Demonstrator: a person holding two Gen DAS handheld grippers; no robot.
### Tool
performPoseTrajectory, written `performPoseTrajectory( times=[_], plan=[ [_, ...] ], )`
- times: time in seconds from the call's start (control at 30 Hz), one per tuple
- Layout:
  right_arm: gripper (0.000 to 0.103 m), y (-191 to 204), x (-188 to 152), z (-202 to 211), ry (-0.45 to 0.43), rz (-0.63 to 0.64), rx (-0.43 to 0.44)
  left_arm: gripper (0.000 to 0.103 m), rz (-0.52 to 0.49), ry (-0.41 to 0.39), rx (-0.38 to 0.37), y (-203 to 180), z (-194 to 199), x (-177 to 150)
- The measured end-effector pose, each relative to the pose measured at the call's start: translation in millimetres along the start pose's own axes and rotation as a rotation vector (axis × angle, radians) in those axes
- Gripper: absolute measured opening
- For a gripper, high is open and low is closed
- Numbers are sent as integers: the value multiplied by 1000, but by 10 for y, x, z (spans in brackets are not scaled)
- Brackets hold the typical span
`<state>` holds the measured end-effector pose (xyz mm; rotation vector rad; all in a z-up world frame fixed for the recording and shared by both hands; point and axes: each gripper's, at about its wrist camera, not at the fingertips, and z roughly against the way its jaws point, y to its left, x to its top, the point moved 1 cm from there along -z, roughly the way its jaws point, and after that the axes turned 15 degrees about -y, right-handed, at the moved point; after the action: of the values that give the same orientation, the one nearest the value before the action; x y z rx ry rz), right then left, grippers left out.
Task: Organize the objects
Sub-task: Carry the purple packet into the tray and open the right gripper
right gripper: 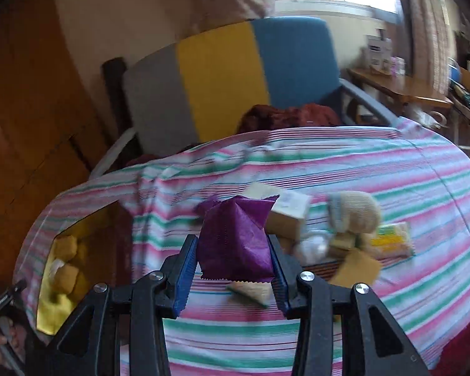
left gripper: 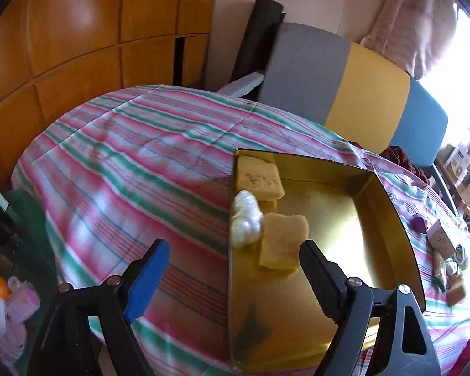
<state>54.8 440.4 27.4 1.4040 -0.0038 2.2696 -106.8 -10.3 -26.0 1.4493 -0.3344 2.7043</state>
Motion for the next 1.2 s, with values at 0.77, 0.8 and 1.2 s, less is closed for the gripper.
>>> performPoseTrajectory(
  times=[0.77, 0.8, 1.2],
  plan=[
    [51, 3172, -1547, -1090, 504, 212, 605, 87, 118, 27, 51, 568, 128, -222],
    [51, 3155, -1542, -1068, 498, 216, 601, 87, 119, 26, 50, 573, 129, -219],
    [54, 2750, -1230, -624, 309, 335, 449, 87, 16, -14, 18, 231, 245, -166]
  ],
)
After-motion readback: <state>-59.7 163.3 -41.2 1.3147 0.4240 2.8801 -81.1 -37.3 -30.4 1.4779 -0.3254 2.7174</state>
